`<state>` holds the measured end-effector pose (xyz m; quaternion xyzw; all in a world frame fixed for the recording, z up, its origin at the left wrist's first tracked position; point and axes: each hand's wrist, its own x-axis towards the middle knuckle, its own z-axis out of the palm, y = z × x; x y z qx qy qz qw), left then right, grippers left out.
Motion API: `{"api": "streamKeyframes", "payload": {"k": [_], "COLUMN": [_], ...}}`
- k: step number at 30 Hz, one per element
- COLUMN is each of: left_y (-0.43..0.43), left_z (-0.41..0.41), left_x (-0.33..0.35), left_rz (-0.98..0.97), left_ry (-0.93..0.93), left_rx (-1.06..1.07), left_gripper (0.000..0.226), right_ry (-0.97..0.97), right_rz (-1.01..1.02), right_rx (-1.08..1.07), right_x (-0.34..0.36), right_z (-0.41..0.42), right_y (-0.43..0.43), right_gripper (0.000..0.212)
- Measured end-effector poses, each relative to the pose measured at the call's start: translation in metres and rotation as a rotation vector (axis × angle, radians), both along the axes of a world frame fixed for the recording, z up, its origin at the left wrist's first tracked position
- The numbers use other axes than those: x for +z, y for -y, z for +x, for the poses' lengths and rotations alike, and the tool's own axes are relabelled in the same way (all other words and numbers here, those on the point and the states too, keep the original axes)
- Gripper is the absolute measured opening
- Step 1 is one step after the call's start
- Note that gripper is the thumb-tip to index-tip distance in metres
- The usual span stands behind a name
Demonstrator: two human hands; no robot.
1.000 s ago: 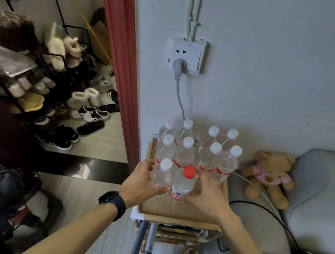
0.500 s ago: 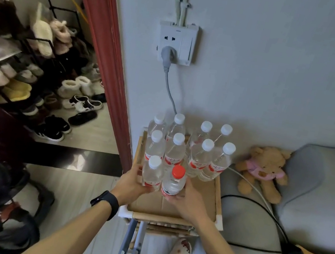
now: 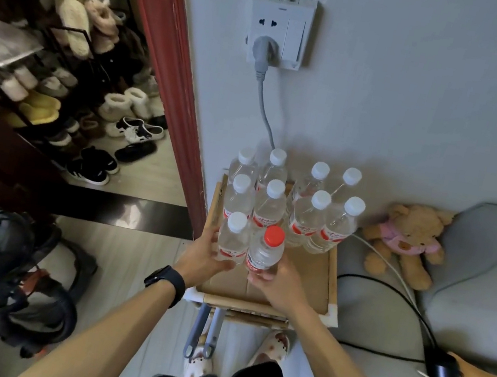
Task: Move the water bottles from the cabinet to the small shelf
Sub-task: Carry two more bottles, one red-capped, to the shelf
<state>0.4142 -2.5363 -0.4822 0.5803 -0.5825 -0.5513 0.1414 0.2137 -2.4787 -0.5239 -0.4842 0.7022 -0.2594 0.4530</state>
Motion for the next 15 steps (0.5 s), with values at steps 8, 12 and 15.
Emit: {"api": "streamKeyframes", "payload": {"k": [8,12,15], "left_y": [-0.001,0.0,0.0], "left_z": [-0.006,-0.005,-0.005], "left_x": [-0.008,-0.012,-0.016], "left_rz": [-0.087,-0.136,-0.144], "left_ry": [0.106,0.131,0.139], "left_rx": [-0.01,-0.021,-0.019], "left_gripper": [0.079,0.083,0.08], "right_ry": [0.019,0.037,0.078], "right_rz": [-0.038,-0.053,-0.035], "right_rx": [-0.054,-0.044,-0.032], "right_x": [0.002,0.001,0.0], "right_z": [0.002,0.003,-0.002], "right_y": [0.001,0.005,0.008], "right_gripper": [0.071,0.069,0.064]}}
